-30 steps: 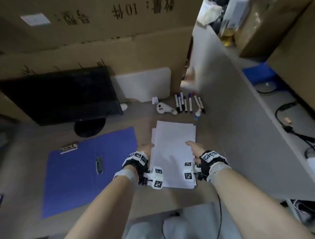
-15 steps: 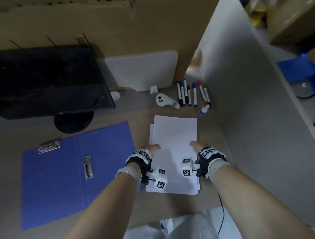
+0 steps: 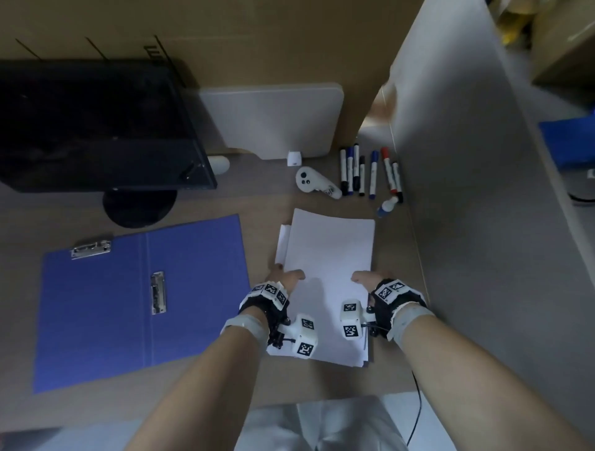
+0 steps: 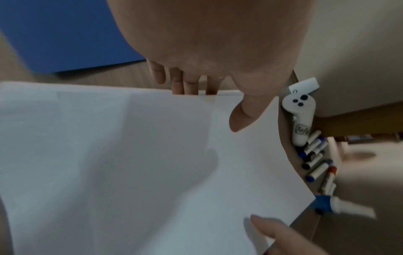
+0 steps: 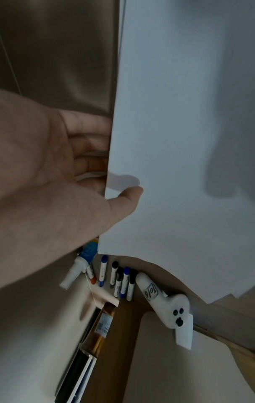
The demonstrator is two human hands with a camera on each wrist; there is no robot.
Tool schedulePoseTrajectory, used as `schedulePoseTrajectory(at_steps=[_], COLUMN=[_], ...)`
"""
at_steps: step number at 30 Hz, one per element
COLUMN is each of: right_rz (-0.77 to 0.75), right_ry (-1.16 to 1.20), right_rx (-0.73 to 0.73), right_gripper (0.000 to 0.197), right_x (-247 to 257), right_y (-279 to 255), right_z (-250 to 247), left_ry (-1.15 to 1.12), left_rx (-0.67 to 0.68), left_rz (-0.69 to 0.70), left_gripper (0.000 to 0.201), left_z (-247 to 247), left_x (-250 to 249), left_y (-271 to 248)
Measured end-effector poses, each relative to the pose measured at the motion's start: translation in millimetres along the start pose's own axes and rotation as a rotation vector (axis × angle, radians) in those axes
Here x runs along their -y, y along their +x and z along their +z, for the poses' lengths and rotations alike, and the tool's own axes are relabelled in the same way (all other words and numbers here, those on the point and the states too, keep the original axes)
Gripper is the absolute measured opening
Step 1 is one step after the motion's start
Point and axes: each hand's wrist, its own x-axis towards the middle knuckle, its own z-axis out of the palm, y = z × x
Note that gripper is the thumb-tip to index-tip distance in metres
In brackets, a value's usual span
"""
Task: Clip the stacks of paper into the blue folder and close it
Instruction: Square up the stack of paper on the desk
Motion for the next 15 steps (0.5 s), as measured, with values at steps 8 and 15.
schedulePoseTrajectory(at_steps=[8, 15], right_rz=[-0.035, -0.076], right_ry=[0.094, 0.023], right_rx=[0.016, -0.042], right_gripper=[0.064, 0.085], right_x=[-16, -23], right_y=[-25, -61], right_z=[-15, -25], left_ry=[0.093, 0.238], left_rx=[-0.117, -0.201], left_rz=[0.055, 0.082], left_gripper=[0.081, 0.079], left_z=[31, 34], left_x=[-12, -6], left_y=[-76, -91])
